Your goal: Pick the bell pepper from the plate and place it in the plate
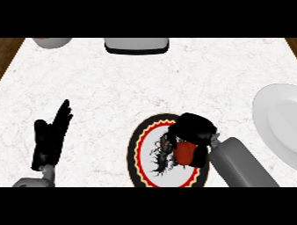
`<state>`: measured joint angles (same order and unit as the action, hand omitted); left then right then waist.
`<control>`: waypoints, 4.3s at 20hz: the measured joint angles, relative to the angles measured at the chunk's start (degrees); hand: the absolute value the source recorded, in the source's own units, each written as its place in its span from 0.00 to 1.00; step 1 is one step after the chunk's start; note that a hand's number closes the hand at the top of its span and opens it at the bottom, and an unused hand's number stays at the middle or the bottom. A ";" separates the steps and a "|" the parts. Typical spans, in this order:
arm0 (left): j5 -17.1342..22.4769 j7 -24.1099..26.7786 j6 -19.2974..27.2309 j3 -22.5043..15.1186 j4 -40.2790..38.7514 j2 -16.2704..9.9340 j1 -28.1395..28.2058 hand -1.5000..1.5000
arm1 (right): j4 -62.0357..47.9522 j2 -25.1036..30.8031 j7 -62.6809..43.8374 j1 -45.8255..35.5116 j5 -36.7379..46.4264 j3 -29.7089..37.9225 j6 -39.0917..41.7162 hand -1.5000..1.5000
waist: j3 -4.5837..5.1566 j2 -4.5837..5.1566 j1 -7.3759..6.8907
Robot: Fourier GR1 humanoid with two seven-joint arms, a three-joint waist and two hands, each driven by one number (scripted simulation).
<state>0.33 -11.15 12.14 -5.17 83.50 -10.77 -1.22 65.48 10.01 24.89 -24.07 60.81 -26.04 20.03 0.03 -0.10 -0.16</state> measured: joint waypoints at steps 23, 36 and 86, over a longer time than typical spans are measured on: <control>-0.29 -1.15 -0.18 0.82 0.53 0.32 -0.01 0.50 | 20.61 1.97 -50.53 4.25 5.21 35.58 -30.62 1.00 | 0.01 -0.16 1.02; -2.43 -0.91 -0.50 1.03 -0.79 2.54 -1.18 0.50 | 11.56 10.43 -49.04 3.49 -1.66 47.07 -31.74 1.00 | -0.03 0.14 0.03; -4.79 -1.41 -3.46 4.03 0.62 4.27 -0.77 0.50 | -22.75 20.26 3.91 9.32 -52.60 67.44 -10.47 0.00 | -0.05 0.11 0.10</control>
<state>-4.46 -12.56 8.68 -1.14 84.12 -6.50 -2.00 42.72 30.27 28.80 -14.75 8.21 41.40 9.56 -0.02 0.01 -0.07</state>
